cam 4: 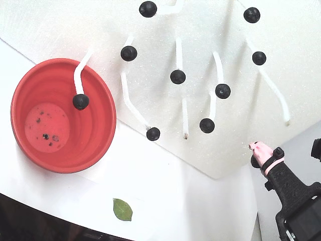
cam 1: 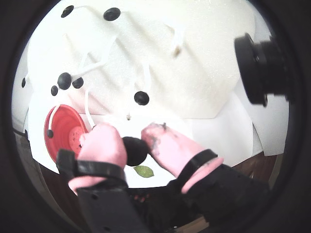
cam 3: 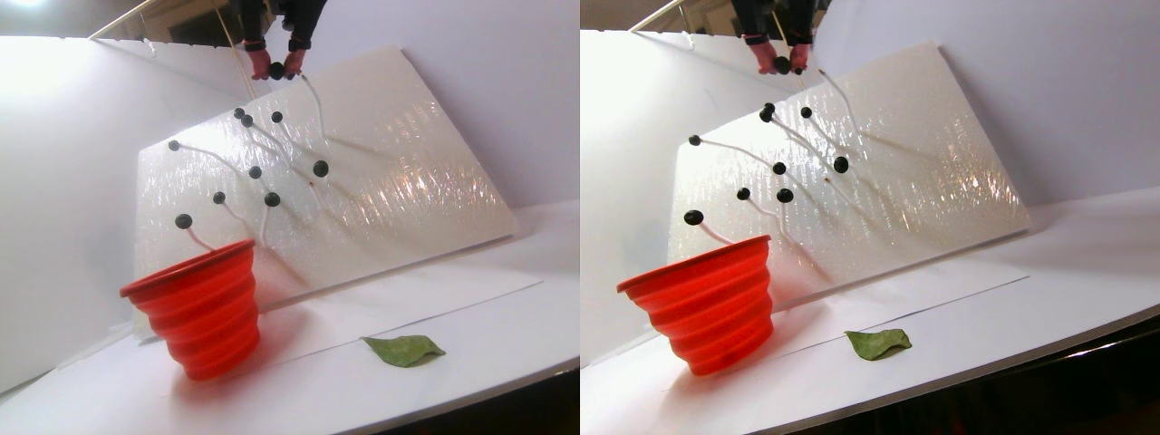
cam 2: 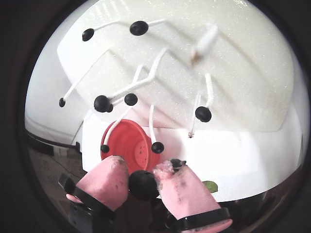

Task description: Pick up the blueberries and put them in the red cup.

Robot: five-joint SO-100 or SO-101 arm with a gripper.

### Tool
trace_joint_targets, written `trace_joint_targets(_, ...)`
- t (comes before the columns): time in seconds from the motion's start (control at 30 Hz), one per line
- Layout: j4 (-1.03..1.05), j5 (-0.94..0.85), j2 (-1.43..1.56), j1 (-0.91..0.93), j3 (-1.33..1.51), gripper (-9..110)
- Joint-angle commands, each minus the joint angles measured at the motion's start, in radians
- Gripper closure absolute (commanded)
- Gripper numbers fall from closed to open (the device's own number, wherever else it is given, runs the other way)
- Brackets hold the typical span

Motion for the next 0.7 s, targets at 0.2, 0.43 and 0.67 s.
trace_joint_targets(0.2,0.040,-0.002,0.123,-0.121,0.032,91)
trace_joint_targets(0.43,0.051,0.017,0.129,-0.175,0.078,91)
trace_joint_targets(0.67,-0.009,0.035,0.048,-0.218,0.097,91)
